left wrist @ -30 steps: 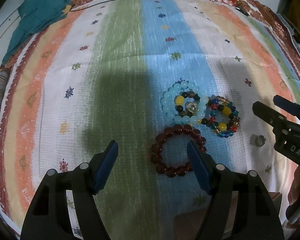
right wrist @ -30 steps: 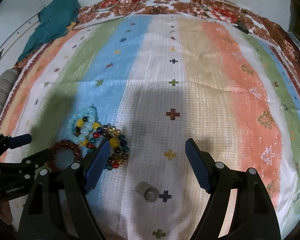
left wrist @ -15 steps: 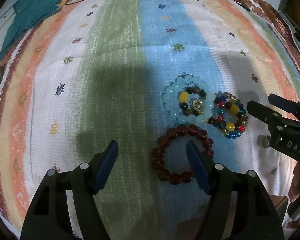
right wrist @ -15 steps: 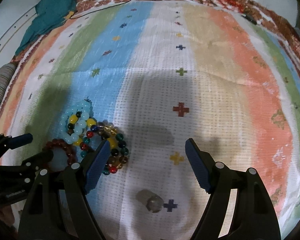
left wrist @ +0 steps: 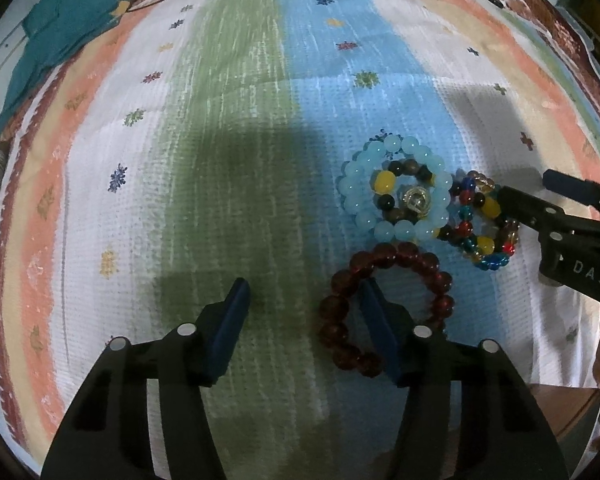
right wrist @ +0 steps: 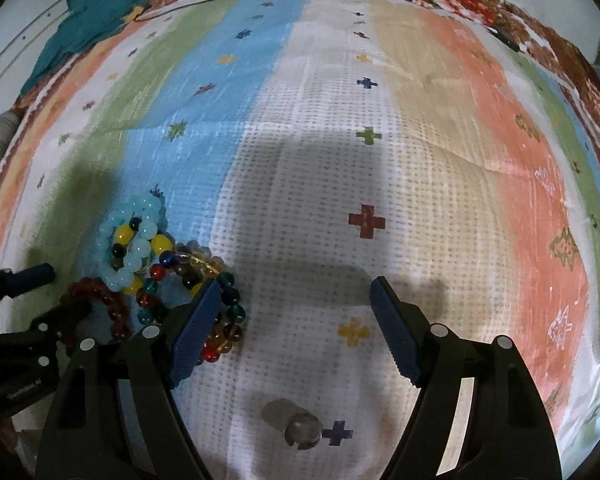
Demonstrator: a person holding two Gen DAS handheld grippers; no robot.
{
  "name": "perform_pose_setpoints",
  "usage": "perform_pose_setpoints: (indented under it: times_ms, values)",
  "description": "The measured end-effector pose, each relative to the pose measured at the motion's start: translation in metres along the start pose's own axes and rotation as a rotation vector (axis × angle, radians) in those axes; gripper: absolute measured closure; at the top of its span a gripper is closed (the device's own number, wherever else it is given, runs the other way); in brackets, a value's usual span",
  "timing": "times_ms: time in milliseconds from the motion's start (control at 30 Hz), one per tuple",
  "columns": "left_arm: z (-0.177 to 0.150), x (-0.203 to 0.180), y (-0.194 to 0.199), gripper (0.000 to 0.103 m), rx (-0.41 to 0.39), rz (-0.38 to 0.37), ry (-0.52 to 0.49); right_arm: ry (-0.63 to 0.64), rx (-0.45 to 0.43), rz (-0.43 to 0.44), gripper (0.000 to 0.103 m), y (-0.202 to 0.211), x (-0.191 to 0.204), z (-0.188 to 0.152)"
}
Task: Organize jewelry
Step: 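Close the left tool on the dark red bracelet while the right tool grasps the multicolour bracelet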
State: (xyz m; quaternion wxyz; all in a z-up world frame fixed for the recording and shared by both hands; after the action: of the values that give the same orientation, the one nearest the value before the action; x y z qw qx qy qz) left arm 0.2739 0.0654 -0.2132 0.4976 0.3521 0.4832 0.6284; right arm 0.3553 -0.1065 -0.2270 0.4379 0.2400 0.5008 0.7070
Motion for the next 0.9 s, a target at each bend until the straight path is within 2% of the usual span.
perform_pose_setpoints:
  times_ms: [133,167,267,333,367,500,733,900]
  values:
    - [-0.002,-0.001,0.000,0.056,-0.002,0.008,-0.013,0.018,0.010,-0.017,0.032,-0.004,0.000,-0.001]
    - [-0.002,-0.001,-0.001,0.061,-0.001,0.005,-0.014,0.022,0.009,-0.020,0.033,-0.004,0.000,-0.002]
    - [-0.002,0.002,-0.001,0.073,0.004,0.003,-0.013,0.021,0.010,-0.024,0.044,-0.002,-0.001,-0.003]
    - [-0.002,0.005,-0.001,0.083,0.006,0.000,-0.005,0.020,0.008,-0.027,0.061,-0.001,-0.003,-0.003]
    - [-0.001,0.006,-0.001,0.090,0.008,-0.003,-0.002,0.022,0.006,-0.032,0.065,-0.001,-0.003,-0.003]
    - [0.000,0.009,0.001,0.090,0.009,-0.011,0.006,0.025,-0.002,-0.026,0.093,0.000,-0.002,-0.004]
    - [-0.001,0.007,0.009,0.090,0.004,-0.028,0.011,0.008,-0.021,-0.012,0.093,0.005,-0.004,-0.007]
    - [0.001,0.002,0.028,0.090,-0.053,-0.053,0.022,-0.012,-0.053,-0.021,0.093,0.019,-0.008,-0.007]
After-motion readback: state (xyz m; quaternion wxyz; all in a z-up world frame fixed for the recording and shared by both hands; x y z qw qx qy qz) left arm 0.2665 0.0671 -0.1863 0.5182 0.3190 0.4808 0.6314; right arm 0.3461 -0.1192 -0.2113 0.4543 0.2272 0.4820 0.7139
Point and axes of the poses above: each gripper's, at about its wrist camera, not at the fingertips, and y roughly against the way its jaws point, x to its left, z to its top, the point moved 5 cm from there along -y, roughly the way its jaws point, and after that the axes turned 13 degrees about y, right-handed, at the moved point
